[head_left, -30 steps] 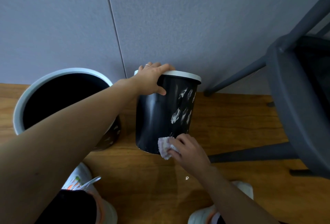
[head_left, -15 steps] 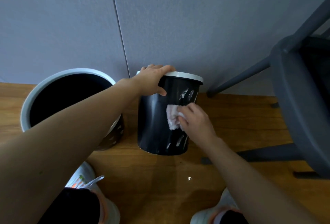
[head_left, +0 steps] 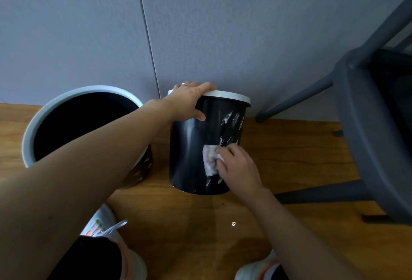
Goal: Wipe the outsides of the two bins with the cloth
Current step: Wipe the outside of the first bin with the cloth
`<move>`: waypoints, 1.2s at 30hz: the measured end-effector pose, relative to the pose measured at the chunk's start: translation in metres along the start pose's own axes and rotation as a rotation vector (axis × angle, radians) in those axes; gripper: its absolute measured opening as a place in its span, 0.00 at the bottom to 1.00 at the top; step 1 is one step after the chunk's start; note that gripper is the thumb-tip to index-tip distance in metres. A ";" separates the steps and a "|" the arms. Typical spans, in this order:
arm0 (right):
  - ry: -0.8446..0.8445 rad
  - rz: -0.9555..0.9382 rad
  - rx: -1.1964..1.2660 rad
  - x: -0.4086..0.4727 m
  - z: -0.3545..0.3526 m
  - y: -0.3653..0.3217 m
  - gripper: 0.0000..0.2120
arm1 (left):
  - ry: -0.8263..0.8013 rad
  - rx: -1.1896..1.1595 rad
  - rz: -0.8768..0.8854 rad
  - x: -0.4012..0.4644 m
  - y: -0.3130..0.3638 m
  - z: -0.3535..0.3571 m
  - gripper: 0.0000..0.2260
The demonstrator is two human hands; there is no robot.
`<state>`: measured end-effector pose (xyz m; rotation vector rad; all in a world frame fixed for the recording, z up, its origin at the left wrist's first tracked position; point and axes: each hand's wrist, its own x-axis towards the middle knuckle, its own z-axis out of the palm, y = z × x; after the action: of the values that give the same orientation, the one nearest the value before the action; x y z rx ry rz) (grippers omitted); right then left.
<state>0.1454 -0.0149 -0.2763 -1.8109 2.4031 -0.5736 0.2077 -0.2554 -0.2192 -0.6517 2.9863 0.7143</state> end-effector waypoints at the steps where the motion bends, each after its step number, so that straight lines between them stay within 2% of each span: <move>1: -0.028 0.011 0.019 -0.009 0.005 -0.004 0.08 | -0.003 0.002 0.006 0.000 0.000 0.000 0.33; 6: -0.161 -0.115 0.008 -0.050 0.028 -0.018 0.13 | -0.015 0.007 0.040 0.001 0.004 0.001 0.32; 9: -0.079 -0.099 -0.012 -0.035 0.026 -0.013 0.10 | -0.012 0.007 0.031 0.001 0.002 0.002 0.33; 13: 0.069 0.049 0.024 -0.015 0.018 -0.007 0.09 | -0.001 0.011 0.013 0.000 -0.001 0.001 0.34; 17: -0.061 -0.009 -0.052 -0.033 0.024 -0.010 0.17 | -0.010 0.004 0.022 0.000 -0.002 0.000 0.33; 21: -0.143 -0.141 -0.157 -0.046 0.032 -0.007 0.20 | -0.009 0.003 0.025 0.001 0.000 0.001 0.33; 24: -0.139 0.018 -0.036 -0.024 0.020 -0.005 0.13 | -0.010 0.013 0.021 0.000 -0.002 0.002 0.34; 27: 0.009 -0.012 -0.116 0.012 0.003 0.005 0.18 | -0.011 0.015 0.009 0.000 -0.004 0.002 0.34; 31: 0.160 0.091 -0.033 0.044 -0.015 0.011 0.18 | -0.020 0.009 0.016 0.000 -0.004 0.001 0.34; 33: 0.117 0.060 -0.033 0.037 -0.012 0.009 0.17 | -0.019 0.006 0.015 0.001 -0.004 0.001 0.34; 36: -0.075 -0.089 -0.090 0.006 -0.001 0.005 0.15 | -0.018 0.013 0.013 0.001 -0.002 0.000 0.33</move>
<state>0.1388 -0.0188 -0.2758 -1.9466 2.3447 -0.4030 0.2078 -0.2572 -0.2204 -0.6233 2.9792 0.6963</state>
